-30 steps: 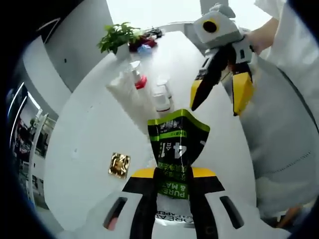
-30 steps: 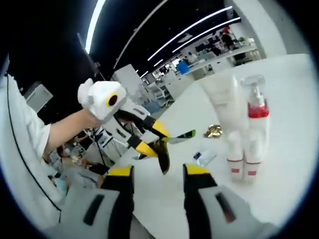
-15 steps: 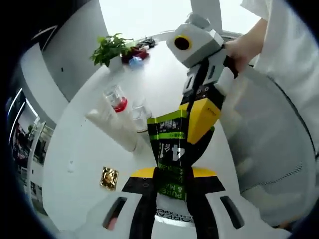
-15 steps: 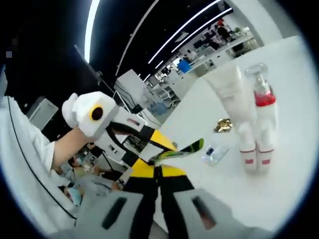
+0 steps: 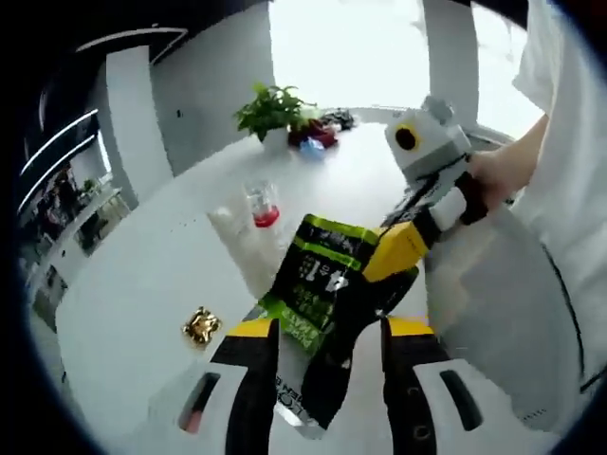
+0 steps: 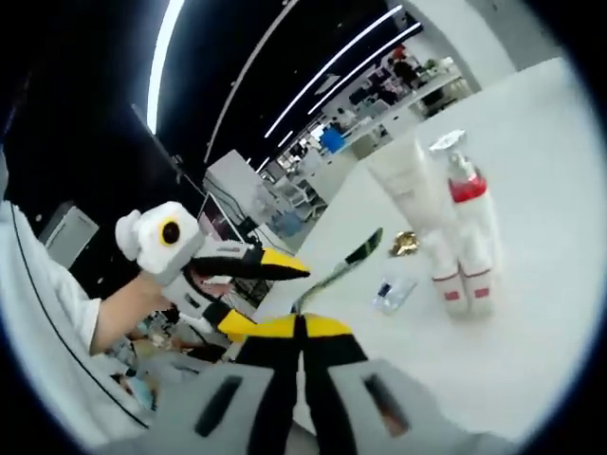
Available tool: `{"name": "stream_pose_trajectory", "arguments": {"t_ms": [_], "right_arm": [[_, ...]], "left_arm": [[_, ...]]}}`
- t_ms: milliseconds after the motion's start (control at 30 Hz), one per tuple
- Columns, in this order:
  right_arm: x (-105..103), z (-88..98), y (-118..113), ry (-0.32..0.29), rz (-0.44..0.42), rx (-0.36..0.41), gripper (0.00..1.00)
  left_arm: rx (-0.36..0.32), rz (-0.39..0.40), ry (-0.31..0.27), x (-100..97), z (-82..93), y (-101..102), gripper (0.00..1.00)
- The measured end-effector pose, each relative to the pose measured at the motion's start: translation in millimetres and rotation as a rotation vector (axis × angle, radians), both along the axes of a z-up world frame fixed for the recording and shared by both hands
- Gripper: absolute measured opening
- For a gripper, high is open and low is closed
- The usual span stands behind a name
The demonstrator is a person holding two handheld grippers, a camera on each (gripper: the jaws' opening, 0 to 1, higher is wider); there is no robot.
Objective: Arrange the skincare products in the storage area until every visible bottle or jar stands upright without overlapping.
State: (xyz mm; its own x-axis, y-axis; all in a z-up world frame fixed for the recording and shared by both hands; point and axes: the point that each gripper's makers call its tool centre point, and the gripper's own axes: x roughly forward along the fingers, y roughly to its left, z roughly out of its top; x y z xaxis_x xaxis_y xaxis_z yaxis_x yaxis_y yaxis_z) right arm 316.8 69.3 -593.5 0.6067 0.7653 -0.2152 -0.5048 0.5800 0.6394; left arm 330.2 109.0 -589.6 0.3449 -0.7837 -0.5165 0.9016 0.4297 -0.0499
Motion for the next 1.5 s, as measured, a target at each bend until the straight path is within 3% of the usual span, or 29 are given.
{"name": "stream_pose_trajectory", "arguments": {"t_ms": [33,167,200,333,433,500,567,733,767,833,967,1033,1133,1167,1267,1333,1400,1500], "right_arm": [[0,1.7,-1,0.001,-0.013,0.008,0.01],[3,16.1,-3,0.0,-0.084,0.082,0.01],[3,20.4,-3,-0.007,-0.098,0.095,0.01],[3,34.0,1,-0.025,-0.122,0.146,0.01],[1,42.6,7,-0.039,-0.123,0.177,0.01],[-1,48.4,9,-0.055,-0.126,0.192,0.01],[-1,51.5,11,-0.063,-0.134,0.19,0.01],[-8,60.3,15,-0.084,-0.126,0.217,0.01],[-10,61.3,18,-0.087,-0.122,0.217,0.01],[-16,62.7,23,-0.103,-0.103,0.208,0.01],[-23,73.3,22,-0.124,-0.115,0.24,0.01],[-27,75.3,20,-0.128,-0.105,0.234,0.01],[-32,71.4,17,-0.112,-0.104,0.234,0.01],[-36,66.4,16,-0.097,-0.092,0.231,0.01],[-42,60.9,15,-0.078,-0.072,0.239,0.03],[-47,55.3,14,-0.043,-0.041,0.237,0.09],[-48,50.9,7,-0.035,-0.027,0.239,0.15],[-51,42.2,-2,0.046,0.035,0.284,0.32]], "left_arm": [[-0.017,0.023,0.006,-0.3,1.8,1,0.45],[-0.293,0.32,0.119,-6.4,28.2,14,0.47],[-0.354,0.402,0.164,-10.2,30.1,20,0.48],[-0.498,0.58,0.299,-21.2,27.5,31,0.53],[-0.609,0.634,0.358,-25.0,32.3,29,0.54],[-0.696,0.668,0.434,-26.2,34.3,25,0.57],[-0.715,0.713,0.457,-26.2,30.2,25,0.58],[-0.907,0.731,0.582,-23.9,39.9,11,0.58],[-0.931,0.734,0.588,-21.7,41.3,10,0.57],[-1.012,0.74,0.591,-16.7,50.3,8,0.44],[-1.012,0.746,0.569,-18.1,50.3,8,0.29],[-1.051,0.739,0.579,-18.9,53.8,8,0.25],[-1.087,0.738,0.547,-18.5,60.0,14,0.09],[-1.107,0.72,0.56,-18.9,63.6,14,0.07],[-1.061,0.665,0.564,-24.4,64.0,9,0.04],[-1.065,0.64,0.57,-26.5,68.8,10,0.0],[-1.004,0.562,0.542,-32.4,72.9,9,0.0],[-0.935,0.431,0.541,-42.2,85.9,6,0.0]]}}
